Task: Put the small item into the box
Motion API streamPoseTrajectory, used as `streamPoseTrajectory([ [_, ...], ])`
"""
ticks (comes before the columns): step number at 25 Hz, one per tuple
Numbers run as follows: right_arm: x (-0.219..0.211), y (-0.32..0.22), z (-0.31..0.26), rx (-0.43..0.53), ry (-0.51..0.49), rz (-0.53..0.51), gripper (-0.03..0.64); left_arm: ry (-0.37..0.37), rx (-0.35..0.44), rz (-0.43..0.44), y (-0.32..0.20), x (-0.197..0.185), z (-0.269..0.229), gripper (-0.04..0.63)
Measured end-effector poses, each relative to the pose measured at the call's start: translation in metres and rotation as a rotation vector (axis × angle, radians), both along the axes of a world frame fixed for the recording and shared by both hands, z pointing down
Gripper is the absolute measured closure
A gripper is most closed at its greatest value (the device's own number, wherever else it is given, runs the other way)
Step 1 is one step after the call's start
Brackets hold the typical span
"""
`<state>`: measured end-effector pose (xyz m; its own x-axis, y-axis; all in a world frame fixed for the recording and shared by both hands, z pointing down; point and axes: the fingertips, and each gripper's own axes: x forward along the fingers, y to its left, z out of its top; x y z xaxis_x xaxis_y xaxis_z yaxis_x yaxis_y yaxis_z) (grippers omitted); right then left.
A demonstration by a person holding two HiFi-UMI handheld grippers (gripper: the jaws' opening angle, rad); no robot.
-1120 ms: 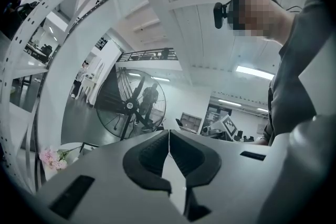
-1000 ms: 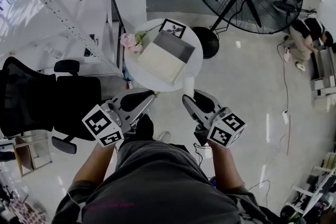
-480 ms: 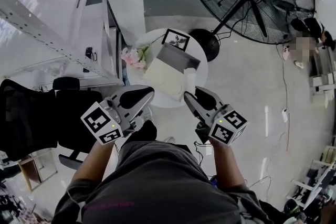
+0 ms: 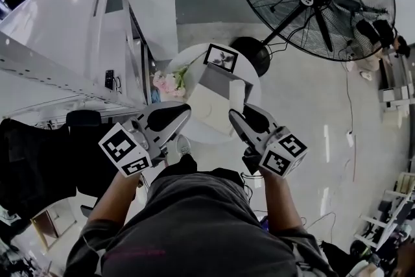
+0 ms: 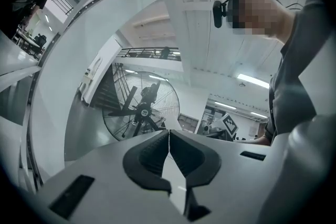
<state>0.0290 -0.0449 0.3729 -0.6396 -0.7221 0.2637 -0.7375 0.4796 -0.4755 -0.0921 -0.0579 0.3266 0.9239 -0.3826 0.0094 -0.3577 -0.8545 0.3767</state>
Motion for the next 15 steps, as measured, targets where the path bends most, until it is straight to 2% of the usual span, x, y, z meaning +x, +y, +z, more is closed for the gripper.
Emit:
streamPoseTrajectory([
  [8, -0.015, -0.028, 0.005, -0.010, 0.021, -0.014, 0.489, 0.005, -0.016, -0.028, -0.025, -0.017, 0.007, 0.574],
  [15, -0.013, -0.047, 0.012, -0.015, 0.020, -0.038, 0.490, -0.005, -0.029, -0.052, -0.038, -0.015, 0.012, 0.574],
])
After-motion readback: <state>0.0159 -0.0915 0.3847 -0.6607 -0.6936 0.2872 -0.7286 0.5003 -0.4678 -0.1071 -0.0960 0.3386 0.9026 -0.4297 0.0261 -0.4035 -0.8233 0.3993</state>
